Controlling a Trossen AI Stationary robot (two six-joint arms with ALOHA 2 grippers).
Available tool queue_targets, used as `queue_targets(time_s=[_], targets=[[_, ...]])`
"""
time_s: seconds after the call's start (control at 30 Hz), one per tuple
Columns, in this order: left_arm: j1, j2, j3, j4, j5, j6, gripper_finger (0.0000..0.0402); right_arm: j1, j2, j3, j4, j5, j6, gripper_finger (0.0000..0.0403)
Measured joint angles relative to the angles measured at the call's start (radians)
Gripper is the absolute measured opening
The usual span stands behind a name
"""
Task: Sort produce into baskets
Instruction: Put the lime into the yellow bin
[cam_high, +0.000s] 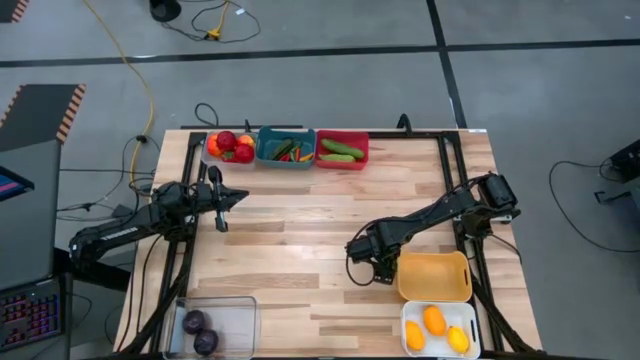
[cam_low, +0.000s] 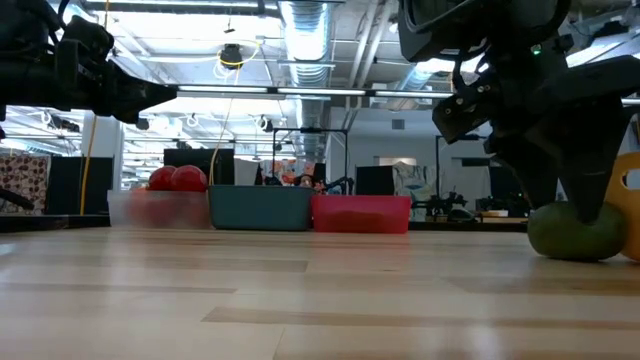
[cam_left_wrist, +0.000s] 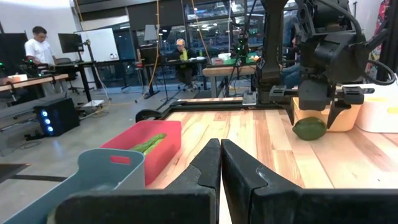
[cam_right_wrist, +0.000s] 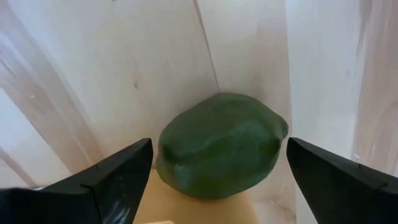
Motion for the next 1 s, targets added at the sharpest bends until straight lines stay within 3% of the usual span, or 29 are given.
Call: queue_targets(time_s=[0.27,0.67,1.0], targets=[[0.0,0.0,0.0,0.0,0.0,0.0,0.0,0.002,0.024,-0.001,0.005,0.001,-0.004,0.039],[0.0,0.0,0.0,-0.004,-0.023,0.0,0.0,0.0,0.065,0.007,0.018,-0.022,-0.03,0.0327],[0.0,0.0,0.0,-0.007,-0.035,0.0,0.0,0.001,0.065,0.079,-0.062,-0.017,-0.03,0.0325]])
